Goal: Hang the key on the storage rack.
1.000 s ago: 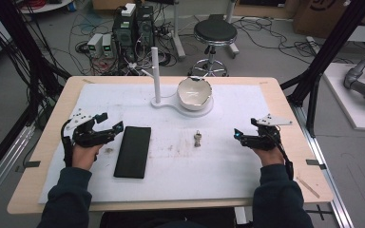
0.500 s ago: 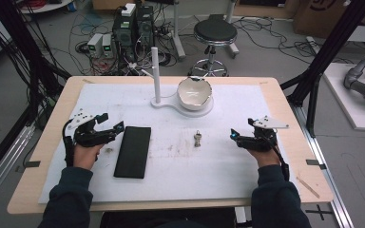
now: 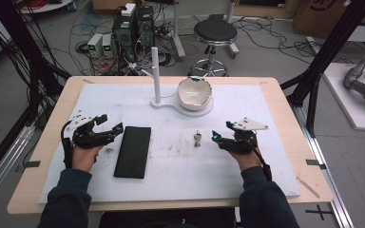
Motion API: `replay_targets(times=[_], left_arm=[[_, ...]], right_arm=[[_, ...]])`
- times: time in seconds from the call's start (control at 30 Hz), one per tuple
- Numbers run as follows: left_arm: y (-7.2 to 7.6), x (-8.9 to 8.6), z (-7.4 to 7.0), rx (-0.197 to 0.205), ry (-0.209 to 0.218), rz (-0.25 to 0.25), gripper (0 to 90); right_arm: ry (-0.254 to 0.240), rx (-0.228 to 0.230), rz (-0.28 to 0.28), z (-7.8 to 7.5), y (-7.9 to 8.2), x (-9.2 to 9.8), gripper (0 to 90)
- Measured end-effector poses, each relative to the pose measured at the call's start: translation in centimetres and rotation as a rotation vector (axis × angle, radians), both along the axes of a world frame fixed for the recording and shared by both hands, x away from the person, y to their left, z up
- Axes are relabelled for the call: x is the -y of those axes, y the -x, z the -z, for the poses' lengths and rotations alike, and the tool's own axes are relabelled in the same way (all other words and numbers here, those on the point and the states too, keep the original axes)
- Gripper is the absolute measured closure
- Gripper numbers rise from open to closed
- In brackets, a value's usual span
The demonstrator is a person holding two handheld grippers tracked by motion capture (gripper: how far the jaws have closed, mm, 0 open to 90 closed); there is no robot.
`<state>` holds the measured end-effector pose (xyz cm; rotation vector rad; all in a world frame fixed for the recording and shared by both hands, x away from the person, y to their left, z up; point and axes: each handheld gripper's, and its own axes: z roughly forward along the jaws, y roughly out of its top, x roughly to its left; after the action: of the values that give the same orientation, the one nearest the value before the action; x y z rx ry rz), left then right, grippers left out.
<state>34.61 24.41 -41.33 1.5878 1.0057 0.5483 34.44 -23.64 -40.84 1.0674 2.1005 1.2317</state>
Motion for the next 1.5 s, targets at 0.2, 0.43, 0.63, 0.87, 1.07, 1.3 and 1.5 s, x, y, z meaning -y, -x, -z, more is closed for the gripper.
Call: replay_targets(times=[0.2, 0.43, 0.63, 0.87, 1.07, 1.3, 1.5], left_arm=[[-0.1, 0.1, 0.2, -0.011, -0.011, -0.001, 19.6], [-0.1, 0.2, 0.2, -0.012, -0.021, 0.001, 19.7], [0.1, 0.0, 0.2, -0.008, -0.019, -0.002, 19.9], [0.1, -0.1, 0.2, -0.009, -0.015, -0.008, 19.8], [0.1, -0.2, 0.3, -0.012, -0.018, -0.009, 19.9], [0.0, -0.2, 0.3, -0.013, -0.025, -0.01, 20.0], [0.0, -0.1, 0.3, -0.015, -0.027, -0.009, 20.3]], right_arm=[[0.062, -0.048, -0.031, 1.3, -0.5, -3.0, 54.5], [0.107, -0.091, -0.019, 2.7, -0.9, -5.7, 47.5], [0.276, -0.105, -0.004, 4.2, -1.0, -8.4, 46.3], [0.273, -0.147, 0.021, 4.0, -1.6, -7.3, 74.2], [0.287, -0.175, -0.012, 3.8, -1.8, -6.6, 77.5], [0.252, -0.206, -0.094, 3.8, -2.2, -5.0, 57.8], [0.224, -0.236, -0.083, 3.7, -2.0, -5.3, 75.0]])
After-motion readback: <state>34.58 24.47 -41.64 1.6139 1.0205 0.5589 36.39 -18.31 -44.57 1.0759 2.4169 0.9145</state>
